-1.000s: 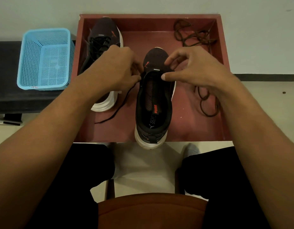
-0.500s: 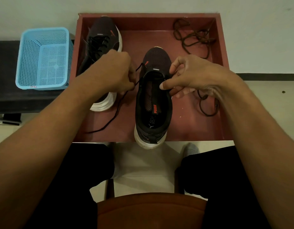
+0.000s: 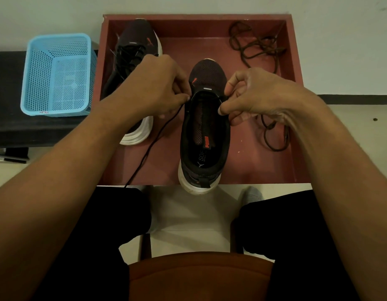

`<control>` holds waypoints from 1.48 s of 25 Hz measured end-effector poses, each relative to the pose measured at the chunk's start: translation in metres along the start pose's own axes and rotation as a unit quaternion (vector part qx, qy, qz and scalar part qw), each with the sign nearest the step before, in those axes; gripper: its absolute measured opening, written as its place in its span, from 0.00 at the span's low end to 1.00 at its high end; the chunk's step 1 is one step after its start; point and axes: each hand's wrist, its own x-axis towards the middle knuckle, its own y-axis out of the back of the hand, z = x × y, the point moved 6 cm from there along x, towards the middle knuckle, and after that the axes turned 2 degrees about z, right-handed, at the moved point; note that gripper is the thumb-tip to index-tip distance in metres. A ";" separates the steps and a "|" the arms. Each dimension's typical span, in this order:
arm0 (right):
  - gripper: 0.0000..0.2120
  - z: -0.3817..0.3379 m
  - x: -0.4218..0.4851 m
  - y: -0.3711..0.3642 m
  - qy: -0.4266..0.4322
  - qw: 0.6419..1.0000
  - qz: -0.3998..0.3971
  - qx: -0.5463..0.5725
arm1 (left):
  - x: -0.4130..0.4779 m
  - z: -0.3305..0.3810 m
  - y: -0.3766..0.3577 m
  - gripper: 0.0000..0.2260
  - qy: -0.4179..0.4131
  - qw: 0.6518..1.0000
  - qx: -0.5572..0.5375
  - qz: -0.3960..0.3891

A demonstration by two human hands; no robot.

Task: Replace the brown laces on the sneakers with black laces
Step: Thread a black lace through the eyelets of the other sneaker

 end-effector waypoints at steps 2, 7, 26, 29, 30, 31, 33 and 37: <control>0.18 -0.001 0.000 -0.001 0.000 1.000 -0.002 0.001 | 0.000 -0.003 -0.001 0.05 0.009 1.000 0.016 -0.003; 0.17 -0.001 -0.002 0.001 0.005 1.000 0.011 0.005 | 0.001 -0.016 -0.015 0.03 0.053 0.985 0.138 -0.087; 0.13 -0.004 -0.002 0.002 0.014 1.000 0.018 -0.014 | -0.005 -0.022 -0.021 0.05 0.104 0.975 0.106 -0.164; 0.13 -0.002 -0.001 0.003 0.012 1.000 0.017 -0.012 | -0.001 -0.019 -0.002 0.04 0.081 0.992 0.082 -0.057; 0.13 -0.002 0.000 0.003 0.012 1.000 0.017 -0.012 | 0.000 -0.016 0.004 0.04 0.068 0.995 0.077 -0.013; 0.13 -0.002 0.000 0.003 0.013 1.000 0.019 -0.015 | 0.002 -0.014 0.007 0.05 0.052 0.995 0.081 0.022; 0.13 -0.003 -0.001 0.003 0.016 0.999 0.021 -0.019 | 0.005 -0.012 0.004 0.09 0.032 0.994 0.091 0.047; 0.13 -0.006 -0.002 0.002 0.033 0.999 0.010 -0.034 | 0.005 -0.013 -0.002 0.03 0.038 0.993 0.109 0.032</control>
